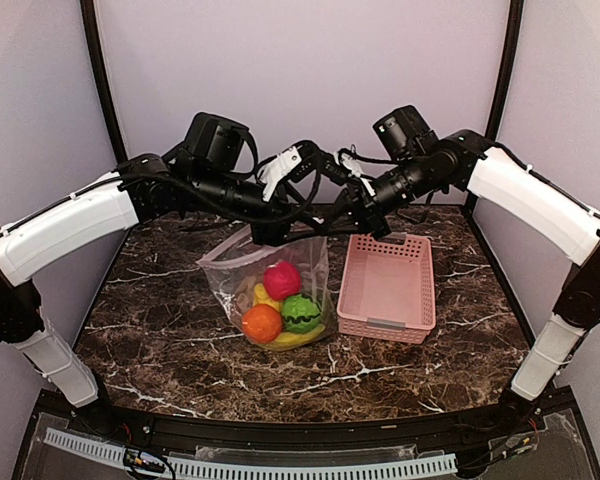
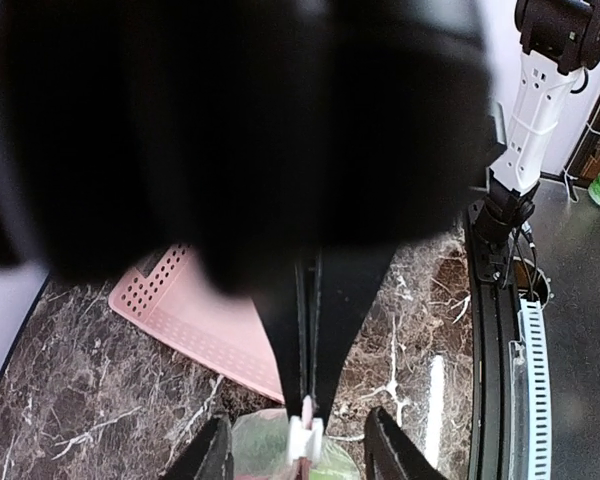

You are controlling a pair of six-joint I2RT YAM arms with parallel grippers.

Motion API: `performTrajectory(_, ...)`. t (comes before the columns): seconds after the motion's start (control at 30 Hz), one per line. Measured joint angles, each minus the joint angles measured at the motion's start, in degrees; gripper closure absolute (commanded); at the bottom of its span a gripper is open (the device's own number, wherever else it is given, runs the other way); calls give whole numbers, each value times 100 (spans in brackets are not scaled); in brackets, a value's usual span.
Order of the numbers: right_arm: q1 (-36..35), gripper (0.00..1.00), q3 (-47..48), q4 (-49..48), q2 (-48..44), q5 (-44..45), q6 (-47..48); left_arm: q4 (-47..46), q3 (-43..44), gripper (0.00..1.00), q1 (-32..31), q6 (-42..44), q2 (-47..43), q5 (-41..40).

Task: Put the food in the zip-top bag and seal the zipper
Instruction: Zip the zipper of the food storage bag.

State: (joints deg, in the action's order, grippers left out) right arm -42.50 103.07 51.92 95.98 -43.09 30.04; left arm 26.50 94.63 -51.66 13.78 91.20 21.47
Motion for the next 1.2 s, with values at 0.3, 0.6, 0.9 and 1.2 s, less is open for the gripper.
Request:
performTrajectory(0.3, -125, 100, 0, 22, -24, 72, 96, 968, 785, 73, 42, 212, 267, 238)
performTrajectory(0.6, -133, 100, -24, 120, -44, 164, 120, 1185, 1025, 73, 90, 256, 448, 586)
performTrajectory(0.9, -133, 100, -35, 175, -48, 181, 118, 1047, 789, 69, 114, 350, 354, 671)
performTrajectory(1.2, -133, 100, -35, 160, -52, 164, 90, 472, -22, 69, 271, 354, 4, 887)
